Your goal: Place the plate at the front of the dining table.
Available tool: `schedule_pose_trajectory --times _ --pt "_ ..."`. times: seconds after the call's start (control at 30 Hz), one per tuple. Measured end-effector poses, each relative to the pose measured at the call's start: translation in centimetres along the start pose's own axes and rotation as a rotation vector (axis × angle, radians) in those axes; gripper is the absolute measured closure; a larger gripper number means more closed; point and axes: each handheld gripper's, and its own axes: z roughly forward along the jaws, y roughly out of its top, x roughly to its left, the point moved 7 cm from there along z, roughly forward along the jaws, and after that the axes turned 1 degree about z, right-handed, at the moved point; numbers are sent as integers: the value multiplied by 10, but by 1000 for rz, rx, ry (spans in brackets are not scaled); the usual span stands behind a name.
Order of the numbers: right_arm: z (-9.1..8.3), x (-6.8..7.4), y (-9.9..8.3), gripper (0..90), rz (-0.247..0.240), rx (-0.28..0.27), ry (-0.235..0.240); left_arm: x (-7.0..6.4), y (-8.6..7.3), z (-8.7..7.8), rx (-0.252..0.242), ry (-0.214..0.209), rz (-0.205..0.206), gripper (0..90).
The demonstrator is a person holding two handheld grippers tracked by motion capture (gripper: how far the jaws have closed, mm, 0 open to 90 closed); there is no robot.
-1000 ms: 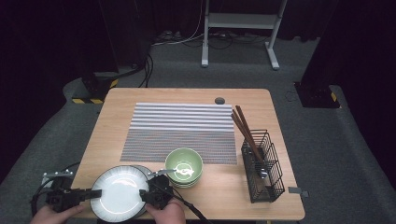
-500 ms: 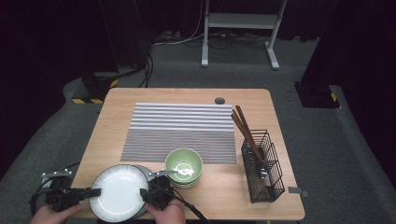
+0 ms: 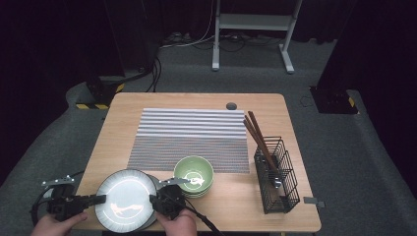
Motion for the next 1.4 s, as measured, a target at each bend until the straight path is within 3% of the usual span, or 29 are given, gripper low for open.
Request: schedule_pose_trajectory --times 0.53,0.97,1.07,1.4 --pt "-5 -12 3 796 -20 -61 -50 -7 9 9 -81 35 68 821" --pt "-13 -7 5 821 -66 -113 -36 -13 8 1 -177 38 107 838" --pt "-14 -5 6 828 -64 -125 -34 -15 8 -2 -200 49 135 840" --pt "-18 -6 11 838 -88 -156 -40 -22 10 -4 -248 72 173 844"
